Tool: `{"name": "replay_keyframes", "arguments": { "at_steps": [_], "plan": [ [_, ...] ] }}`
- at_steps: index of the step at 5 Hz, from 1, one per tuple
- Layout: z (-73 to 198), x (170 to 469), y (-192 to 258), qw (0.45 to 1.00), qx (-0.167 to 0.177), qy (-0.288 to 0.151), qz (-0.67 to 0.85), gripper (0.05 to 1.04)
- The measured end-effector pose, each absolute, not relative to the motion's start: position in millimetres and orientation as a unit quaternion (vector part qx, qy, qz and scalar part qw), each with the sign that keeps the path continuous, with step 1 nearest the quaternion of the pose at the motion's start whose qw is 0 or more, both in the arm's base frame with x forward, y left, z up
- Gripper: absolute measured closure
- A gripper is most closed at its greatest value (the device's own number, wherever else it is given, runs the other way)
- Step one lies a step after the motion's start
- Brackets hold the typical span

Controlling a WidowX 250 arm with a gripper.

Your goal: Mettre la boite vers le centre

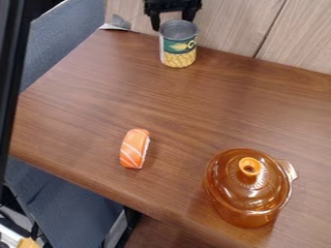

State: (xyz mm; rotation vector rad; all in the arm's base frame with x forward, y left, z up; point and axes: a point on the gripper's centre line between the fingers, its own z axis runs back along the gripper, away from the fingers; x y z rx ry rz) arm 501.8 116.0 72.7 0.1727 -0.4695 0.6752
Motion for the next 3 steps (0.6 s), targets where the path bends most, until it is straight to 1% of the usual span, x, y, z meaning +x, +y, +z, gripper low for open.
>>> {"name": "replay_keyframes", "arguments": {
  "at_steps": [1, 2, 3],
  "plan": [
    [69, 499, 115, 0.915, 0.084, -0.219, 0.327, 0.083],
    [57, 488, 111, 0.921, 0.078, -0.198, 0.327, 0.083],
    [58, 482, 105, 0.925, 0.074, -0.196, 0.316, 0.083]
  ]
}}
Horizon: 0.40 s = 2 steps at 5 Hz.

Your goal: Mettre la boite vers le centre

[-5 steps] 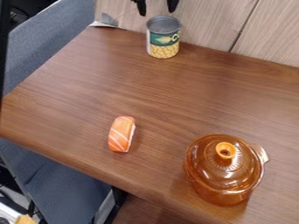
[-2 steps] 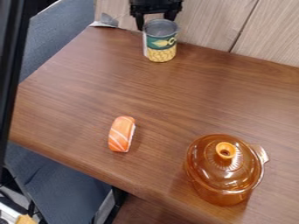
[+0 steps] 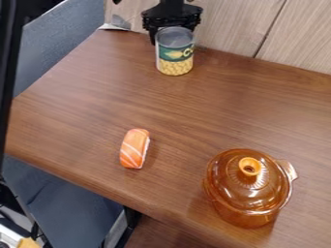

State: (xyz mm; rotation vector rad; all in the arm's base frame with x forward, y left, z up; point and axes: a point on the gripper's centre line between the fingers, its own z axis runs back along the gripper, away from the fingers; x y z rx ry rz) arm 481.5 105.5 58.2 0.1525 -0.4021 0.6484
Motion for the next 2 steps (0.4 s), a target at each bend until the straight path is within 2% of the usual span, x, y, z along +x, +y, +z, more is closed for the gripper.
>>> {"name": "replay_keyframes", "arguments": {
  "at_steps": [2],
  "plan": [
    [65, 463, 86, 0.937, 0.065, -0.193, 0.285, 0.083]
  ]
}}
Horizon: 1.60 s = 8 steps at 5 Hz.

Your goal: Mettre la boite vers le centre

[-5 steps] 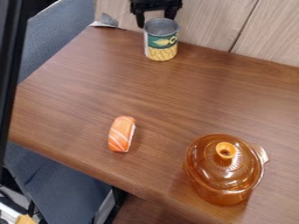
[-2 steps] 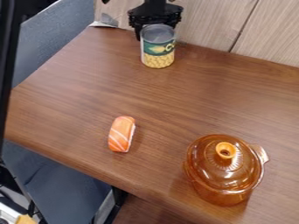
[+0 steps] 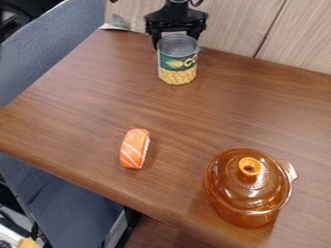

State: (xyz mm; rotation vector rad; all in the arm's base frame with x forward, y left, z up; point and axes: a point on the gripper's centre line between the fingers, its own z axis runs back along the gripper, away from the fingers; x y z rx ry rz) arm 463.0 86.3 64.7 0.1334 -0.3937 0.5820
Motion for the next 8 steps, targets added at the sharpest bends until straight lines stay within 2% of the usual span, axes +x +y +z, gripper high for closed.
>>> {"name": "replay_keyframes", "arguments": {
  "at_steps": [3, 4, 5, 6, 8],
  "plan": [
    [68, 396, 54, 0.957, 0.055, -0.171, 0.227, 0.083],
    [69, 382, 50, 0.960, 0.051, -0.162, 0.222, 0.083],
    [61, 371, 49, 0.962, 0.063, -0.154, 0.218, 0.083],
    [62, 367, 46, 0.963, 0.060, -0.153, 0.213, 0.083],
    [93, 394, 51, 0.951, 0.041, -0.178, 0.251, 0.083]
  ]
}}
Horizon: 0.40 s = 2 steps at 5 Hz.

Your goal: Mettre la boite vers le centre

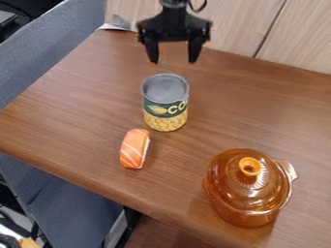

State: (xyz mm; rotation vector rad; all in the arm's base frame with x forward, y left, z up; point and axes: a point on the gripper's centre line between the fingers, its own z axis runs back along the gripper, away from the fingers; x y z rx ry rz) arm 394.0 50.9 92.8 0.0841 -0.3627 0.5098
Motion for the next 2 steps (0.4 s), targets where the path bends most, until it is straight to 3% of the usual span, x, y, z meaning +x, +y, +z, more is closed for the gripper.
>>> {"name": "replay_keyframes", "arguments": {
  "at_steps": [2],
  "plan": [
    [118, 404, 57, 0.941, 0.024, -0.208, 0.266, 0.083]
  ]
}}
